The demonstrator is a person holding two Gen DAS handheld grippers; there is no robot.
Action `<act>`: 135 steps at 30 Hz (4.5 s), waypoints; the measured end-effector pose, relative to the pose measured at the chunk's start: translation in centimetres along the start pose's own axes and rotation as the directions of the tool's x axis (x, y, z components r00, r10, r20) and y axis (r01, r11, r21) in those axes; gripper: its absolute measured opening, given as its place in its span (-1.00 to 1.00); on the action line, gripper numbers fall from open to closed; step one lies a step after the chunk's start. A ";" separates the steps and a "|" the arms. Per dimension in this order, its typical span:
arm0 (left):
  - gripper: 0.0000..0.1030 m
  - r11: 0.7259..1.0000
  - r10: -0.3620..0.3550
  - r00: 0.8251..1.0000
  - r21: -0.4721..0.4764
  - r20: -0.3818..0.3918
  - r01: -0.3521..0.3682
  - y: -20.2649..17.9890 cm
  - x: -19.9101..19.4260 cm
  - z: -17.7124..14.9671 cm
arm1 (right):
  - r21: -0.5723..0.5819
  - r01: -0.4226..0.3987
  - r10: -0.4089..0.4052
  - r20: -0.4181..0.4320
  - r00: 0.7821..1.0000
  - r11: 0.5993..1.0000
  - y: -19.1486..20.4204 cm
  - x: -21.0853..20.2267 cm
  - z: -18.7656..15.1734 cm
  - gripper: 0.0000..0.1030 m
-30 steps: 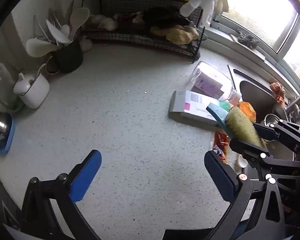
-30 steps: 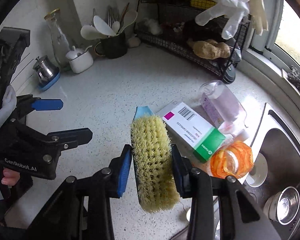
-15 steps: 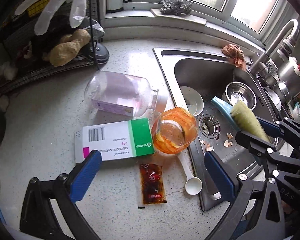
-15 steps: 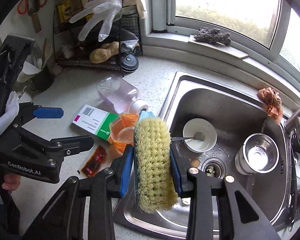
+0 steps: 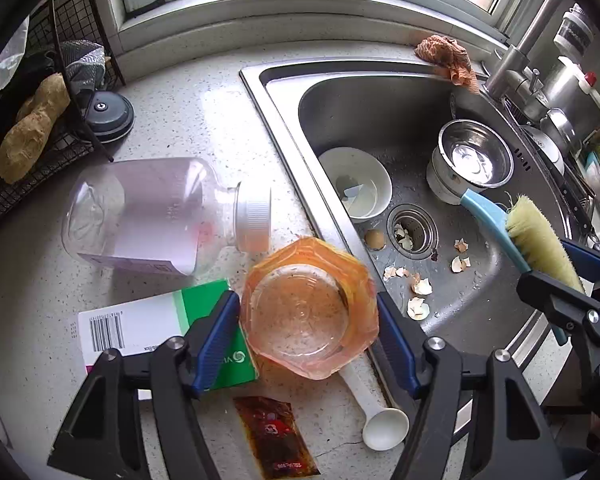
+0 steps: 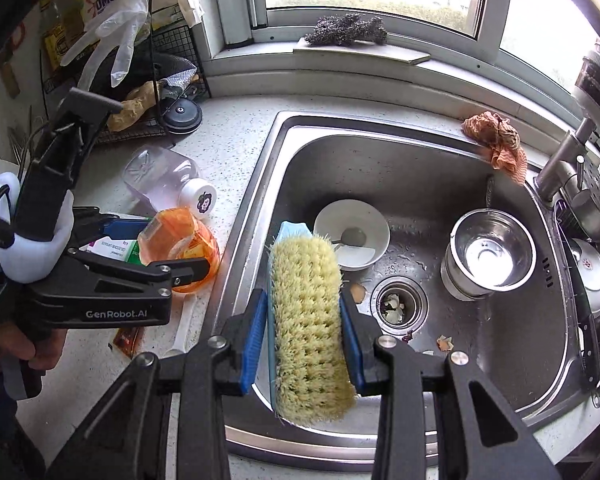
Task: Collect trash
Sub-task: 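Grasp the yellow scrub brush with the right tool while the left tool grasps the orange cup, then carry the scrub brush and orange cup down toward the red bin, then open the left tool over the red bin while the right tool releases the brush, then raise both tools back up toward the sauce packet on the counter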
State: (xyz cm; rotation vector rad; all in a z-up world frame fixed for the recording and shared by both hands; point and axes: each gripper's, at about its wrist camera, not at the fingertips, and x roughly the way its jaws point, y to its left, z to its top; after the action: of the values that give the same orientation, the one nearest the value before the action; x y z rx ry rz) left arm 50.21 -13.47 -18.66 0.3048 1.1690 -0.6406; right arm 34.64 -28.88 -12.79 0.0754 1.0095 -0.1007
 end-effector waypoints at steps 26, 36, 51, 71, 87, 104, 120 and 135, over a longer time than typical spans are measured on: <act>0.09 0.959 0.145 0.979 -0.265 0.142 -0.103 -7.9 -12.6 -15.5 | -0.251 -0.223 0.247 0.067 0.967 0.942 1.6 -9.7 -10.2 -0.36; 0.09 0.958 0.156 0.980 -0.262 0.126 -0.119 -16.9 -13.3 -23.3 | -0.261 -0.230 0.253 0.057 0.966 0.938 -1.1 -13.8 -19.9 -0.36; 0.09 0.983 -0.014 0.998 -0.185 -0.069 0.000 -24.6 -0.8 -28.0 | -0.057 -0.151 0.143 -0.126 0.982 0.987 -7.2 -6.9 -30.0 -0.36; 0.09 0.984 -0.131 0.971 -0.148 -0.202 0.101 -25.2 28.0 -33.2 | 0.043 -0.061 0.070 -0.273 0.959 0.997 -11.5 17.1 -39.7 -0.36; 0.60 0.992 -0.091 0.973 -0.104 -0.213 0.070 -25.5 28.9 -33.1 | 0.069 -0.045 0.064 -0.294 0.954 0.997 -11.7 17.7 -40.8 -0.36; 0.63 0.984 -0.058 0.973 -0.178 -0.222 0.018 -20.5 28.2 -35.3 | 0.007 -0.088 0.085 -0.352 0.932 0.996 -9.1 21.8 -40.2 -0.35; 0.63 0.987 -0.020 0.978 -0.162 -0.206 -0.014 -20.2 23.4 -35.0 | -0.059 -0.077 0.053 -0.335 0.941 0.995 -8.5 18.8 -39.0 0.29; 0.63 0.984 0.071 0.997 -0.162 -0.038 -0.076 -24.1 -1.1 -28.5 | -0.097 -0.023 0.010 -0.130 0.991 0.995 -8.3 -3.1 -29.8 0.42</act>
State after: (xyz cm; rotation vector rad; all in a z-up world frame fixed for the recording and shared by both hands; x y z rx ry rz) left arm 13.76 -16.77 -25.99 0.2188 1.2278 -0.4733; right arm 6.98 -33.68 -26.07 0.0004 1.1422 -0.0313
